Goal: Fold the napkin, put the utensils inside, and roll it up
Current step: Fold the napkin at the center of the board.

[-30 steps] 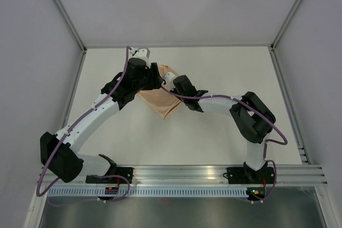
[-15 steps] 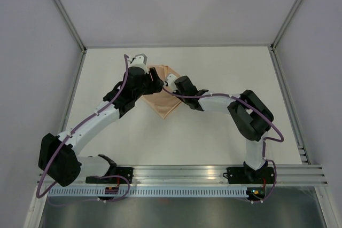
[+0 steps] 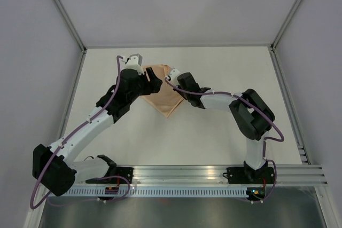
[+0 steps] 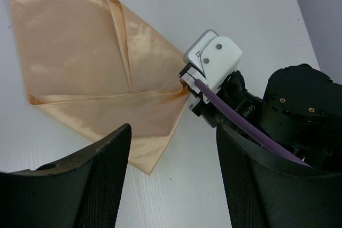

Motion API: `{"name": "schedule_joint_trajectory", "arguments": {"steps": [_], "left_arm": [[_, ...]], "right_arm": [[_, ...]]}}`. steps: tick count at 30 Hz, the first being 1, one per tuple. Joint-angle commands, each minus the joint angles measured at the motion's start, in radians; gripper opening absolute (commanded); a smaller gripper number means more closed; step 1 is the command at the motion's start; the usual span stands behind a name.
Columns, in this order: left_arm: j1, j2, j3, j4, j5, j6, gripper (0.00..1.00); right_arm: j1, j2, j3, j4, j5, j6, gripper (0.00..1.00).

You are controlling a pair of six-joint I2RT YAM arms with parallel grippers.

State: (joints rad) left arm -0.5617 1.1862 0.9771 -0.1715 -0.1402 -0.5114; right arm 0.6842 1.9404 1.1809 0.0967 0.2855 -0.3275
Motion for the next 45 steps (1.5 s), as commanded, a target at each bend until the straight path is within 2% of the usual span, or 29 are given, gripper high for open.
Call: {"name": "schedule_joint_trajectory", "arguments": {"steps": [1,9,17,31,45], "left_arm": [[0.009,-0.069,0.003,0.024,-0.03,-0.001,0.7],[0.039,-0.192,-0.1,0.081,-0.087,-0.045,0.7],[0.078,-0.229,-0.11,0.076,-0.067,-0.049,0.7],[0.097,-0.221,-0.133,0.079,-0.018,-0.041,0.68],[0.097,-0.198,-0.201,0.135,0.099,-0.018,0.69]], "right_arm": [[-0.002,-0.004,0.033,0.026,0.011,0.019,0.0],[-0.011,-0.003,0.026,0.02,0.012,0.027,0.0],[-0.044,-0.006,0.028,-0.002,-0.006,0.051,0.0],[-0.115,0.049,0.086,-0.084,-0.069,0.111,0.01],[-0.146,0.106,0.189,-0.192,-0.12,0.166,0.01]]}}
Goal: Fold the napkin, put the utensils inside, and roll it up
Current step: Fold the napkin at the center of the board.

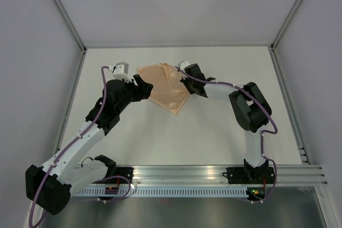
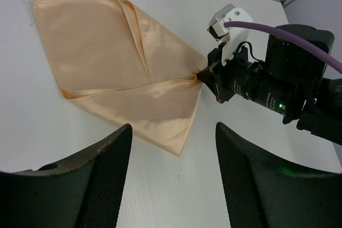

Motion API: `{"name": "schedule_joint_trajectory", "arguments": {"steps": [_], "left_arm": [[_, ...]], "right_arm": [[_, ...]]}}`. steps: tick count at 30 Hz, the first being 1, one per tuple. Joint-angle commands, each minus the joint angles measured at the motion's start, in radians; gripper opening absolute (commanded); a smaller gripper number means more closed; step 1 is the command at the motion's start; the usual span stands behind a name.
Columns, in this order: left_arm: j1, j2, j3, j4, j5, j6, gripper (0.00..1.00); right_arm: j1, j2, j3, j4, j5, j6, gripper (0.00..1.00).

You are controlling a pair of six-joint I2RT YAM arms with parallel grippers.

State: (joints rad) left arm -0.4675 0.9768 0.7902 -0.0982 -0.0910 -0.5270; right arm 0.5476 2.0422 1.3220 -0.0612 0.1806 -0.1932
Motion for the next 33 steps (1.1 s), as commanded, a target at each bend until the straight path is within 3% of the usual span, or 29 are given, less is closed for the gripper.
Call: {"name": "schedule_joint_trajectory", "arguments": {"steps": [1,10,19,33], "left_arm": [[0.003,0.014,-0.017,0.064,0.062,-0.001,0.69],[0.003,0.065,-0.06,0.122,0.117,-0.005,0.7],[-0.002,0.146,-0.075,0.163,0.177,0.015,0.71],[-0.052,0.321,0.001,0.196,0.224,0.056,0.75]], "right_arm": [[-0.011,0.004,0.051,-0.035,-0.015,0.035,0.02],[-0.034,0.003,0.08,-0.068,-0.026,0.061,0.16],[-0.06,0.01,0.111,-0.1,-0.053,0.084,0.37],[-0.109,0.027,0.148,-0.135,-0.119,0.109,0.45]]}}
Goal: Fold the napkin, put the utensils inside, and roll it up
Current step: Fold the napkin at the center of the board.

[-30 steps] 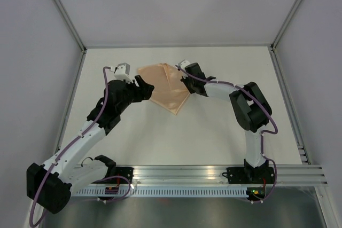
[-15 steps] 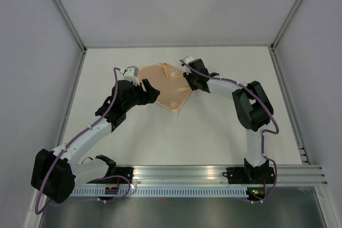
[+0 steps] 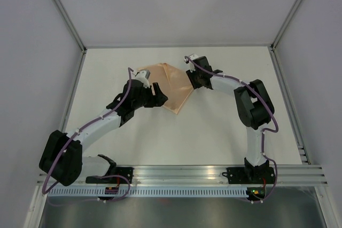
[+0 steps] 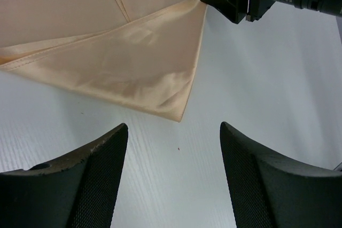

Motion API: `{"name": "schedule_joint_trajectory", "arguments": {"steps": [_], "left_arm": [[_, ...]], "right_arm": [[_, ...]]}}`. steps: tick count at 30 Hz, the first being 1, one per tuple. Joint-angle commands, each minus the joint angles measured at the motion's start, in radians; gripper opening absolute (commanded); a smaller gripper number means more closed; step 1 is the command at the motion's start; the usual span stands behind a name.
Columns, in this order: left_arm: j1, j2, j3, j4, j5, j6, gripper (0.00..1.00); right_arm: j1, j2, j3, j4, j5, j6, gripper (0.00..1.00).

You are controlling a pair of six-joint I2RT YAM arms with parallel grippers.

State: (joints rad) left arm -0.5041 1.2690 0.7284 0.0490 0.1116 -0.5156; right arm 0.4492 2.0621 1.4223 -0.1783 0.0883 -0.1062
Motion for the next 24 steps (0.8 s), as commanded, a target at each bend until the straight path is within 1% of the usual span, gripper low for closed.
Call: {"name": "schedule_joint_trajectory", "arguments": {"steps": [1,6,7,14,18,23,24], "left_arm": [[-0.019,0.038,0.08,0.048,0.02,0.052,0.75],[-0.03,0.081,0.126,0.045,0.017,0.063,0.76],[-0.034,0.096,0.14,0.042,0.017,0.066,0.76],[-0.053,0.142,0.198,0.026,0.008,0.08,0.77],[-0.06,0.173,0.242,0.022,0.007,0.092,0.77],[-0.063,0.21,0.29,0.014,-0.009,0.117,0.77],[-0.065,0.225,0.296,0.011,-0.021,0.124,0.77]], "right_arm": [[-0.012,0.006,0.05,-0.021,-0.036,0.029,0.45],[-0.046,0.0,0.095,-0.05,-0.09,0.062,0.47],[-0.05,0.001,0.113,-0.056,-0.12,0.071,0.48],[-0.11,-0.016,0.171,-0.115,-0.191,0.103,0.48],[-0.153,-0.1,0.149,-0.145,-0.234,0.103,0.48],[-0.222,-0.235,0.047,-0.191,-0.28,0.1,0.49],[-0.233,-0.284,0.031,-0.199,-0.294,0.094,0.49]]}}
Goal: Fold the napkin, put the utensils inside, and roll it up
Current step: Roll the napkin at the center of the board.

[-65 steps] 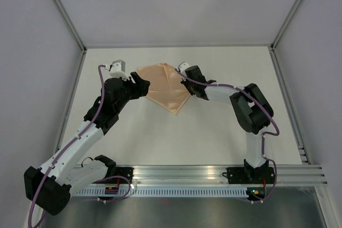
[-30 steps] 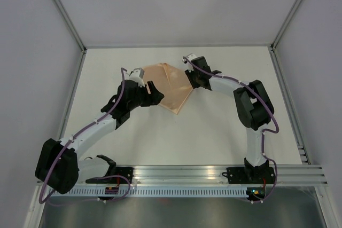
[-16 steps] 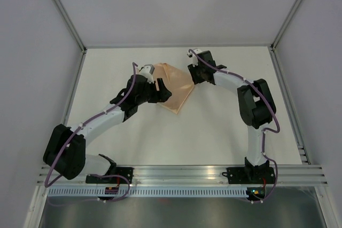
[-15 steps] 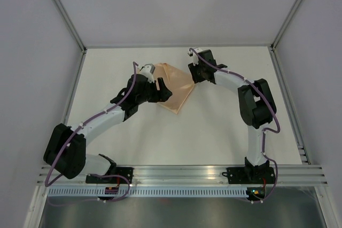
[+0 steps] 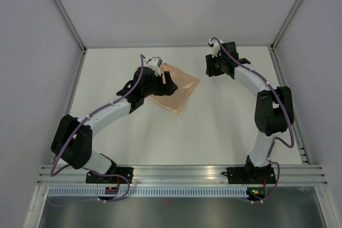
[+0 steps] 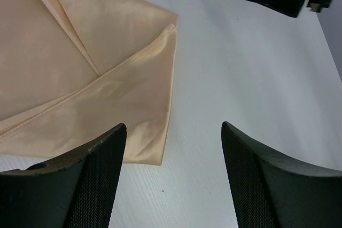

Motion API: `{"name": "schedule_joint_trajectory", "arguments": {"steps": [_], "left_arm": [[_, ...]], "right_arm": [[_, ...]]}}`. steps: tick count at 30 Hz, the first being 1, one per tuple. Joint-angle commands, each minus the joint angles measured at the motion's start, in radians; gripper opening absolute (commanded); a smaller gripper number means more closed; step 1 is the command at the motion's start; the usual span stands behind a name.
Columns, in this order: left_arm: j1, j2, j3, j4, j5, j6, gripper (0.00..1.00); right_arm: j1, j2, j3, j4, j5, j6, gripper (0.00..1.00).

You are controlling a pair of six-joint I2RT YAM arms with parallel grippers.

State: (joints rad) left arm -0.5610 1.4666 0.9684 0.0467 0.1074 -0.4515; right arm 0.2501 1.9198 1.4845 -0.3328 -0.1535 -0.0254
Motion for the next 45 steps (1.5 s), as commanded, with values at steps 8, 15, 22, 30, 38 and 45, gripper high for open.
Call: {"name": "schedule_joint_trajectory", "arguments": {"steps": [8,15,22,30,38,45], "left_arm": [[-0.091,0.129,0.165,-0.037,-0.204,0.099,0.75],[-0.198,0.245,0.309,-0.169,-0.431,0.163,0.74],[-0.299,0.397,0.411,-0.28,-0.604,0.224,0.74],[-0.329,0.558,0.559,-0.347,-0.664,0.261,0.71],[-0.358,0.689,0.702,-0.432,-0.739,0.3,0.7],[-0.376,0.729,0.717,-0.458,-0.799,0.329,0.66]], "right_arm": [[-0.193,-0.317,-0.139,-0.115,-0.126,-0.007,0.49],[-0.307,-0.343,-0.162,-0.104,-0.213,0.022,0.5],[-0.341,-0.265,-0.142,-0.101,-0.242,0.022,0.49],[-0.342,-0.226,-0.144,-0.094,-0.227,0.009,0.49],[-0.344,-0.2,-0.141,-0.083,-0.235,0.01,0.49],[-0.344,-0.18,-0.128,-0.081,-0.231,0.019,0.48]]}}
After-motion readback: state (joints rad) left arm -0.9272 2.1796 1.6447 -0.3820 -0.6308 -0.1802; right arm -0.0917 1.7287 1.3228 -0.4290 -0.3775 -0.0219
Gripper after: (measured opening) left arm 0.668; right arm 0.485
